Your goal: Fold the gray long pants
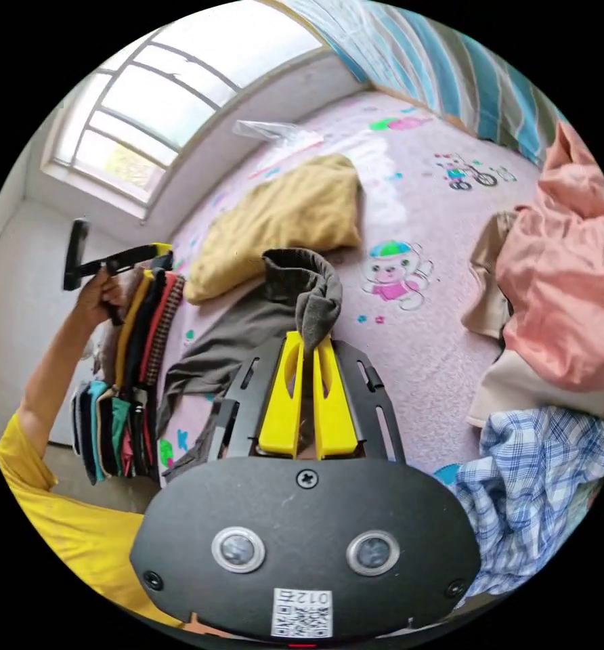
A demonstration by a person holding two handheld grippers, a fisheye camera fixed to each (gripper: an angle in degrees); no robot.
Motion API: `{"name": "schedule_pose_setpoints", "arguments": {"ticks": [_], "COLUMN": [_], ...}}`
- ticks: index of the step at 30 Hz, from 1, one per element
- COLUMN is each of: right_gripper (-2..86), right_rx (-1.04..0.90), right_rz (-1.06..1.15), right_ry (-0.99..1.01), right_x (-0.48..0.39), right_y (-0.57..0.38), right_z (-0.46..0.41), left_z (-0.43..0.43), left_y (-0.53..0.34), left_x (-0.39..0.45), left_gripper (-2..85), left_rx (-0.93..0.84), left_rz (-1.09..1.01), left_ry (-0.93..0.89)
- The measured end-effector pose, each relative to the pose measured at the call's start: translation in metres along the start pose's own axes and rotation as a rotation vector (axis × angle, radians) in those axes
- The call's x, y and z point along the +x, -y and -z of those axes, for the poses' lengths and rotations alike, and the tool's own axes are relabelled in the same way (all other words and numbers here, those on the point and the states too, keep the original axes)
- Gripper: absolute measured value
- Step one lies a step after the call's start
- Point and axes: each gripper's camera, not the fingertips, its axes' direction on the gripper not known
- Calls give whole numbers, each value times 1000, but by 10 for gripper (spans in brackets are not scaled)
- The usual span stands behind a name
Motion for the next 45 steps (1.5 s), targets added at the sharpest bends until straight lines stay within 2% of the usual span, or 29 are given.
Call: {"name": "schedule_pose_setpoints", "arguments": {"ticks": [3, 6, 9, 12, 16, 18, 20, 24, 26, 30, 37, 42, 45], "right_gripper": [13, 12, 11, 12, 12, 12, 11, 8, 7, 7, 7, 7, 7], "right_rx": [-47, -35, -104, -50, 100, 101, 10, -192, -266, -315, -341, -377, -386], "right_rz": [-80, -178, -270, -303, -126, 16, 198, 381, 410, 409, 426, 427, 424], "right_ry": [-108, -75, -17, -88, -260, -232, -153, -92, -49, -4, -64, -114, -125], "right_x": [75, 134, 182, 206, 189, 168, 138, 105, 99, 102, 124, 133, 139], "right_y": [7, 9, 2, -18, -65, -92, -136, -207, -246, -287, -336, -367, -385], "right_z": [-30, -37, -46, -31, 0, -2, -24, -80, -108, -132, -160, -187, -201], "left_z": [5, 24, 36, 46, 62, 65, 61, 47, 40, 35, 28, 37, 65], "left_y": [-8, -50, -126, -224, -379, -442, -510, -562, -575, -573, -539, -528, -521], "left_x": [-65, -123, -166, -210, -268, -282, -292, -306, -318, -342, -393, -419, -433], "left_gripper": [4, 3, 3, 3, 5, 6, 7, 13, 19, 25, 16, 8, 7], "left_rx": [-4, 30, 4, -49, -21, -29, -57, -84, -13, 13, -118, -251, -250], "left_rz": [7, 19, 35, 212, 682, 896, 1125, 1309, 1386, 1398, 1266, 1194, 1186], "left_ry": [-48, -97, -62, 42, -34, -4, 14, 34, -18, -1, 50, 20, 125]}}
